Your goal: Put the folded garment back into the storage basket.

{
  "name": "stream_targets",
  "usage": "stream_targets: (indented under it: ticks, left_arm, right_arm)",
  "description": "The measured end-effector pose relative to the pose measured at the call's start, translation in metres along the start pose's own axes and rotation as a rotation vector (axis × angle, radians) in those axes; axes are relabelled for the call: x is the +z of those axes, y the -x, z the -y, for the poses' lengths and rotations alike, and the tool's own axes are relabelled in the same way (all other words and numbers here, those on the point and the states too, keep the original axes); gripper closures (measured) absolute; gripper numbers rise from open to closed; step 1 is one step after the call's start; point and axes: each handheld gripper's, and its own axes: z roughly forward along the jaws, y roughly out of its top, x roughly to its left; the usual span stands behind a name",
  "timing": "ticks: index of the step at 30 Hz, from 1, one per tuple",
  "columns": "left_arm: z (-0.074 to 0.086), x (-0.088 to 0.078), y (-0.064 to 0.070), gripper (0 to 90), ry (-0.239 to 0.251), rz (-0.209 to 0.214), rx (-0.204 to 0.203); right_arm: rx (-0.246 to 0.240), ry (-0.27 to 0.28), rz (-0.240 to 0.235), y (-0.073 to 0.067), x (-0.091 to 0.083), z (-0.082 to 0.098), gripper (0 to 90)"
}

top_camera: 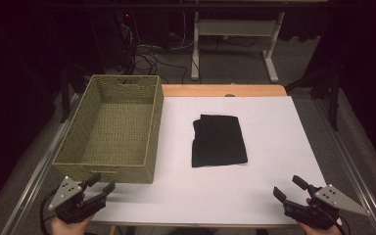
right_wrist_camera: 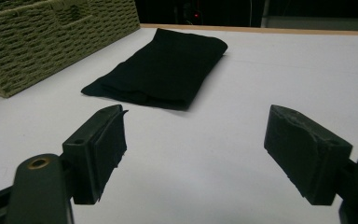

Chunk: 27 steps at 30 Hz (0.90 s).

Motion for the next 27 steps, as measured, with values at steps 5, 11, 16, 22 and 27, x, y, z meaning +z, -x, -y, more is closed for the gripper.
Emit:
stream_targets:
  ticks: [5, 11, 16, 22, 27]
  left_arm:
    - [-0.0001, 0.0001, 0.0006, 38.1, -0.004, 0.003, 0.005]
    - [-0.0014, -0.0004, 0.0019, 38.0, 0.001, 0.007, 0.014]
    - [-0.0031, -0.0017, 0.0033, 38.1, 0.01, 0.006, 0.017]
    - [-0.0055, -0.0049, 0.0049, 38.0, 0.024, 0.014, 0.017]
    - [-0.009, -0.0059, 0.0077, 38.0, 0.028, 0.013, 0.031]
  right_arm:
    - [-0.003, -0.002, 0.0, -0.0005, -0.0002, 0.0001, 21.2]
    - [-0.009, -0.004, 0.001, -0.0011, -0.0001, 0.0003, 21.2]
    - [-0.01, -0.004, -0.001, -0.0011, -0.0004, 0.0004, 21.2]
    - [-0.015, -0.007, -0.005, -0.0014, 0.0003, 0.0004, 21.2]
    - [-0.023, -0.005, -0.003, 0.0, -0.0014, 0.0007, 21.2]
